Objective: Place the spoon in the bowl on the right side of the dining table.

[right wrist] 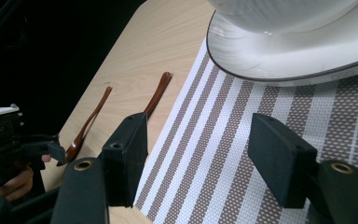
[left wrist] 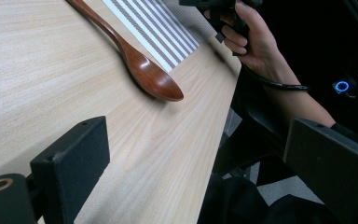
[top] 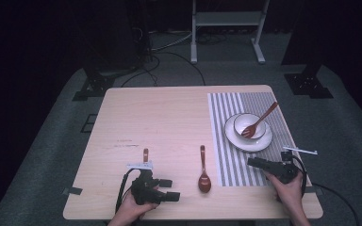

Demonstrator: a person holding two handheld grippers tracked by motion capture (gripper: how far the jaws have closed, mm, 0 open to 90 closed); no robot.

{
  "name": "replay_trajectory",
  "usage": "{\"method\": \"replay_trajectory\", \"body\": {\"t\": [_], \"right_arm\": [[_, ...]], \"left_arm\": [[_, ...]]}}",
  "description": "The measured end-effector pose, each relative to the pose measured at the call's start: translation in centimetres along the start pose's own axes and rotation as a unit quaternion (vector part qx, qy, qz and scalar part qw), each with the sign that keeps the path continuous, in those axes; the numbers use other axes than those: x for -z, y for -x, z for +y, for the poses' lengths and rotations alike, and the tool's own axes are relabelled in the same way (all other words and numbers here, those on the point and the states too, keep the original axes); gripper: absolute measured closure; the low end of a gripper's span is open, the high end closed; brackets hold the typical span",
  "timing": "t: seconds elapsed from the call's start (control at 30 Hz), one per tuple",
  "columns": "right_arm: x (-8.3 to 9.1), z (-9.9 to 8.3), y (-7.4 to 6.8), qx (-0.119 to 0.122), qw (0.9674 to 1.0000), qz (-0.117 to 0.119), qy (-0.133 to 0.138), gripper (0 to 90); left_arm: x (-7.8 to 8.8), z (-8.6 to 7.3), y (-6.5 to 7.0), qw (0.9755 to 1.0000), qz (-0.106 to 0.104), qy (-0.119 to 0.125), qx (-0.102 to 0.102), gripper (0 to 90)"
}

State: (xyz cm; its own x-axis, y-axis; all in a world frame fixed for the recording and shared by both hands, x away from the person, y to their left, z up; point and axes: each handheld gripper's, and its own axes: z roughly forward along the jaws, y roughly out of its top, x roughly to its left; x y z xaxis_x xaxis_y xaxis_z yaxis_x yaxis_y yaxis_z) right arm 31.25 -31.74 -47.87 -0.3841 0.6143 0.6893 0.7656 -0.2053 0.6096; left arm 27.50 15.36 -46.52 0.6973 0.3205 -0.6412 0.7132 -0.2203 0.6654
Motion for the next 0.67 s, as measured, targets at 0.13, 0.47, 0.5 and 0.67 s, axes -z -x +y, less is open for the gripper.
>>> {"method": "replay_trajectory", "body": {"t": [0.13, 0.47, 0.5, 0.67], "right_arm": [[0.1, -0.3, -0.1, 0.002, 1.0, 0.0, -0.003, 36.5], [-0.1, -1.2, -0.7, 0.013, 0.9999, 0.01, -0.003, 35.4], [-0.1, -1.3, -0.7, 0.013, 0.9998, 0.013, -0.002, 35.1], [-0.1, -1.6, -1.1, 0.02, 0.999, 0.041, 0.0, 32.9]], "left_arm": [[0.0, 0.0, 0.0, 1.0, -0.001, 0.0, 0.002, 5.8], [-0.4, 0.0, 0.1, 1.0, -0.004, -0.001, 0.008, 5.7], [-0.4, 0.0, 0.1, 0.9999, -0.005, -0.001, 0.009, 5.8], [-0.5, 0.2, 0.3, 0.9998, -0.013, 0.005, 0.013, 5.7]]}}
